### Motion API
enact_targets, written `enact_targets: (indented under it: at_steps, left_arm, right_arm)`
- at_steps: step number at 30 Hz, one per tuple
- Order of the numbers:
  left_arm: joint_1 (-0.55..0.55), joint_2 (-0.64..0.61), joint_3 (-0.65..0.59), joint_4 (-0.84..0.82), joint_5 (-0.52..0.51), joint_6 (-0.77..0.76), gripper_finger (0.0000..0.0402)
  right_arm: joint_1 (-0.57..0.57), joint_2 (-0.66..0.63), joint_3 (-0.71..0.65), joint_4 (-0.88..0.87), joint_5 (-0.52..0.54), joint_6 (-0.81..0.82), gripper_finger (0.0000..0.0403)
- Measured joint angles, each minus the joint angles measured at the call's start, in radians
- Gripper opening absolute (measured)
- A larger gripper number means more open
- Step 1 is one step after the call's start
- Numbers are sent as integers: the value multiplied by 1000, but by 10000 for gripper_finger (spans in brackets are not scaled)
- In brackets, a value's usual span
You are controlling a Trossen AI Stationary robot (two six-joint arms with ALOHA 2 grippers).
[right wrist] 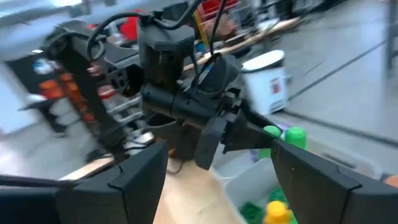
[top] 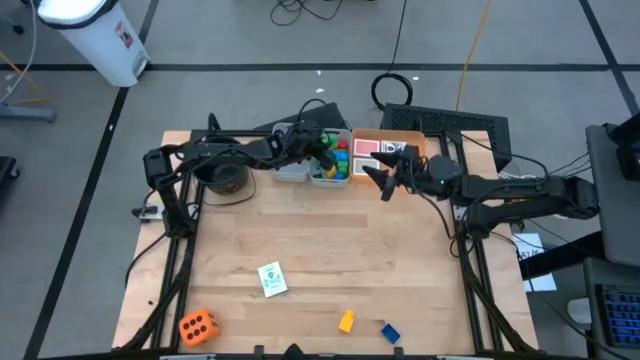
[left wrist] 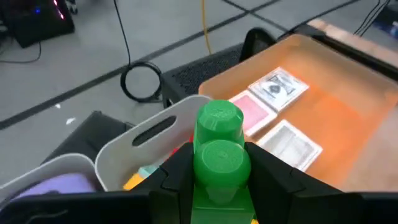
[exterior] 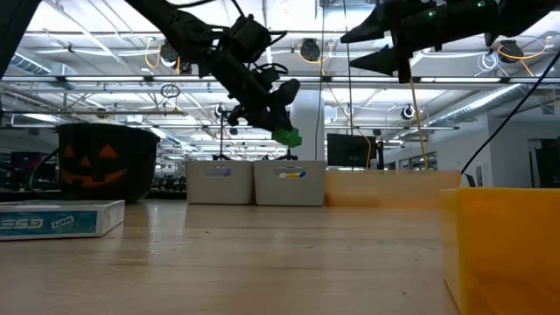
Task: Pick & Place Toys
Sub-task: Put the green gamepiece into the right gray bin
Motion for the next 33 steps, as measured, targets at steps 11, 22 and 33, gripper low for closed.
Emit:
enact_targets:
  at_steps: [11,22,33]
  left_arm:
    - [19,117,22,44,41,-25,117]
    - [16,244,214,-67,15,-109,117]
    - [11,281,290,-247,-14,-175,127]
  right_arm:
    - [60,-12,0,-7,190,-180,274]
    - [53,-104,0,-15,127,-256,274]
    - [53,-150,0,-105,106,-235,274]
